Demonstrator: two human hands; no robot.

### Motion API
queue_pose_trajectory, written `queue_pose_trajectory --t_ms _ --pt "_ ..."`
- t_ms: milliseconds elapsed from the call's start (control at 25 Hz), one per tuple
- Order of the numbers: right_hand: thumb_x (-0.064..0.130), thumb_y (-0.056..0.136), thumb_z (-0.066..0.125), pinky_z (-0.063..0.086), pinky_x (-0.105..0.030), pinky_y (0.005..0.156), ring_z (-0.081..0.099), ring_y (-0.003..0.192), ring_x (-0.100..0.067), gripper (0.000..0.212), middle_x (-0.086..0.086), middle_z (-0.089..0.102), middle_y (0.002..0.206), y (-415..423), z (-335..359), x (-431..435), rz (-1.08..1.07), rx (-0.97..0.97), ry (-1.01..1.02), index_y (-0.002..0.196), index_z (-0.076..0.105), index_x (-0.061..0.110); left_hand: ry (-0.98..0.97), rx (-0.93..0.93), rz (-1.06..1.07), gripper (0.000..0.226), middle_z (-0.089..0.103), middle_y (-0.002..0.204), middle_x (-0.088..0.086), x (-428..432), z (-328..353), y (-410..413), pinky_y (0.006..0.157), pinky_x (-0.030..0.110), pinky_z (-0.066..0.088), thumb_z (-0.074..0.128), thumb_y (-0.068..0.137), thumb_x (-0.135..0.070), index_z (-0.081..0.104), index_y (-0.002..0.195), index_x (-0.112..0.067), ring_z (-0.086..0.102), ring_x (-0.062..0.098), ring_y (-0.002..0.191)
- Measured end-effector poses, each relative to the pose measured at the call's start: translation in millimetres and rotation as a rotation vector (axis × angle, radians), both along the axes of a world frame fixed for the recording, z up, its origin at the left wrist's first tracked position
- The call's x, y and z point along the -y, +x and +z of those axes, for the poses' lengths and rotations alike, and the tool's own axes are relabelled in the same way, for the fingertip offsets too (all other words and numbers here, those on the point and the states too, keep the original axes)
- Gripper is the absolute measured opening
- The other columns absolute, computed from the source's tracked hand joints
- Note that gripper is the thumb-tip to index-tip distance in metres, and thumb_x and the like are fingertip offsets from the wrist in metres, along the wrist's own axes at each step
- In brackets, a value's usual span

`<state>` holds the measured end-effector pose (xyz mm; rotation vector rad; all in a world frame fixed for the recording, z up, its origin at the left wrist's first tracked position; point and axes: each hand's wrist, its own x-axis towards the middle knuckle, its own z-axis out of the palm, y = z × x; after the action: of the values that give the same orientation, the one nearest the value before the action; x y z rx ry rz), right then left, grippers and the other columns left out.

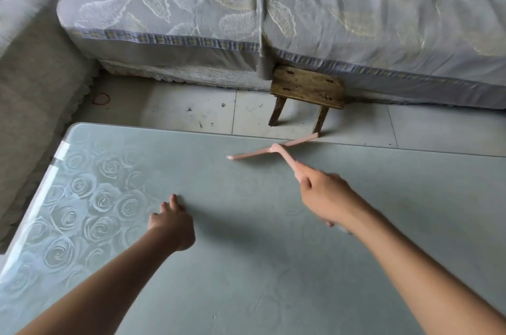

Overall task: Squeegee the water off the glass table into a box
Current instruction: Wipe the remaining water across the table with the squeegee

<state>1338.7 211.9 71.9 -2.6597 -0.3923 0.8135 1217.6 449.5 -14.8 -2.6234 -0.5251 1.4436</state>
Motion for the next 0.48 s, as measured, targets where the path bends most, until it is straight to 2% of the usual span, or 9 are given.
queue_pose_trajectory --t_ms 80,200,240,320,360,440,480 --pt "0.028 0.096 0.031 0.050 -0.032 0.063 0.064 0.081 -0.031 0.064 -0.007 0.064 0.094 -49.8 -12.5 24.6 0.067 0.051 -0.061 0.141 -0.002 0.059 0.052 -0.040 -0.084 0.061 -0.001 0.158 0.018 -1.8 6.2 3.5 0.110 0.041 0.029 0.034 0.092 -0.017 0.019 0.150 -0.005 0.022 0.029 0.142" --pt "0.035 0.094 0.030 0.038 -0.033 0.064 0.061 0.084 -0.029 0.064 -0.003 0.056 0.080 -104.6 -0.4 57.0 0.049 -0.035 -0.033 0.133 -0.009 0.068 0.085 -0.005 -0.149 0.053 0.024 0.152 0.012 2.9 19.7 9.9 0.105 0.037 0.034 0.035 0.093 -0.019 0.031 0.145 -0.009 0.035 0.024 0.135" --pt "0.037 0.092 0.030 0.040 -0.033 0.065 0.061 0.086 -0.027 0.060 0.000 0.060 0.084 -99.5 6.9 63.8 0.041 -0.071 -0.031 0.132 -0.003 0.069 0.072 0.037 -0.156 0.050 0.030 0.147 0.009 7.7 25.4 13.9 0.103 0.036 0.036 0.035 0.092 -0.019 0.034 0.142 -0.010 0.037 0.023 0.132" --pt "0.036 0.091 0.034 0.048 -0.030 0.070 0.065 0.090 -0.021 0.049 0.006 0.069 0.101 -67.8 20.1 70.4 0.021 -0.075 -0.003 0.127 0.017 0.065 0.015 0.130 -0.164 0.052 0.027 0.148 0.008 21.7 32.5 22.5 0.102 0.035 0.037 0.035 0.093 -0.018 0.029 0.143 -0.009 0.037 0.022 0.132" --pt "0.033 0.092 0.036 0.049 -0.026 0.065 0.066 0.082 -0.018 0.049 0.009 0.070 0.099 -45.9 22.8 71.7 -0.014 -0.026 0.027 0.123 0.021 0.068 -0.020 0.182 -0.182 0.055 0.021 0.152 0.009 29.4 32.5 27.9 0.103 0.036 0.036 0.035 0.093 -0.017 0.023 0.146 -0.008 0.034 0.023 0.135" --pt "0.027 0.093 0.034 0.045 -0.022 0.044 0.061 0.054 -0.017 0.060 0.012 0.066 0.078 4.9 23.7 77.7 -0.114 0.062 0.058 0.111 0.017 0.081 -0.074 0.274 -0.248 0.063 0.005 0.158 0.012 44.7 26.4 40.3 0.109 0.038 0.032 0.036 0.093 -0.018 0.011 0.150 -0.007 0.023 0.024 0.141" --pt "0.026 0.092 0.032 0.044 -0.022 0.039 0.060 0.050 -0.018 0.061 0.009 0.063 0.075 24.4 21.2 80.8 -0.175 0.067 0.037 0.114 0.016 0.081 -0.102 0.307 -0.277 0.067 -0.001 0.159 0.011 51.3 21.6 45.2 0.111 0.038 0.029 0.036 0.093 -0.019 0.005 0.152 -0.008 0.017 0.024 0.144"
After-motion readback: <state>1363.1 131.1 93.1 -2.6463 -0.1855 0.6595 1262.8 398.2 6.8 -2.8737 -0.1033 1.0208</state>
